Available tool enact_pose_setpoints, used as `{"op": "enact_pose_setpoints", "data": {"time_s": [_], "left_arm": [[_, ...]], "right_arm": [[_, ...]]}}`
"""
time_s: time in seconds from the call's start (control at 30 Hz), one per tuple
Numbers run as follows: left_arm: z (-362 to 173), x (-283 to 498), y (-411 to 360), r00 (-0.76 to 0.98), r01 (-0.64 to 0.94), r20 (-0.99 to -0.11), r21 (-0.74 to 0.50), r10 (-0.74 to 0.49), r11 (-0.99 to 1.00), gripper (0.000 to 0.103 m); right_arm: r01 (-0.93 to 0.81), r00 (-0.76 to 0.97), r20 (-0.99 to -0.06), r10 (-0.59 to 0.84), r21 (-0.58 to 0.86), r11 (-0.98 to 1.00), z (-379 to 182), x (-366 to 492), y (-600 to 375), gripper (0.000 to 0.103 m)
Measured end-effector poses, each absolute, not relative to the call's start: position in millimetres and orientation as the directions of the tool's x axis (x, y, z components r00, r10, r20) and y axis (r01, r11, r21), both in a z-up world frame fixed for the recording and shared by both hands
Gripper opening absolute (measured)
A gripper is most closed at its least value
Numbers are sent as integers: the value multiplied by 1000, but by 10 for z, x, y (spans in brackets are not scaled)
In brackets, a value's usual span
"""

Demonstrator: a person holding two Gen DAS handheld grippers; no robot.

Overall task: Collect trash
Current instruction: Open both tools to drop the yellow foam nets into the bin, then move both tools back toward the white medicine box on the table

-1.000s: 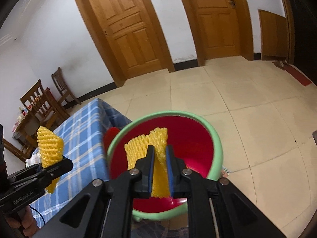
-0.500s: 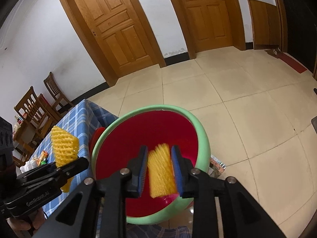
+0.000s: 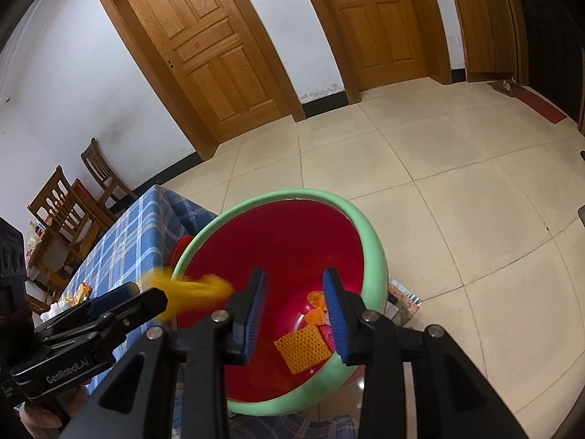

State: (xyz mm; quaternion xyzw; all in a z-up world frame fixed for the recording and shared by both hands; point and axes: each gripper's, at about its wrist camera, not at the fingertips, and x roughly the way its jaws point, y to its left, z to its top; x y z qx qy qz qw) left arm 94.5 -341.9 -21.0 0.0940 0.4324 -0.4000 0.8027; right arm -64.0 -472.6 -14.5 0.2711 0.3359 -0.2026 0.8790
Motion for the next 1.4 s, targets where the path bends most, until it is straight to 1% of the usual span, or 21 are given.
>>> {"op": "enact_pose_setpoints", "data": {"time_s": [0.13, 0.23, 0.3, 0.4, 0.6, 0.83, 1.03, 1.4], "left_arm": [[-171, 974, -3355, 316, 709, -766, -202, -561, 675, 63], [-132, 993, -3263, 329, 693, -760, -208, -560, 690, 63], [-113, 1022, -3192, 338, 681, -759, -211, -557, 702, 63], [-79, 1030, -3081, 353, 656, -758, -217, -548, 723, 63], [-18, 1054, -2777, 396, 608, -752, -216, -528, 764, 63], [86, 1095, -2371, 458, 550, -740, -200, -493, 811, 63], [171, 1195, -2029, 519, 496, -739, -148, -429, 855, 63], [124, 1402, -1394, 577, 399, -757, -65, -306, 914, 63]], "right_arm": [[541, 692, -700, -175, 342, 768, -142, -621, -4716, 39], [539, 694, -698, -174, 345, 769, -128, -624, -4699, 44], [535, 695, -699, -170, 345, 771, -127, -618, -4691, 50], [533, 689, -707, -160, 346, 772, -128, -602, -4677, 56], [520, 694, -705, -146, 351, 779, -91, -594, -4577, 62], [479, 713, -691, -121, 353, 804, 18, -537, -4371, 64], [436, 723, -685, -92, 348, 830, 87, -432, -4165, 65], [372, 722, -690, -43, 335, 865, 111, -245, -3807, 67]]}}
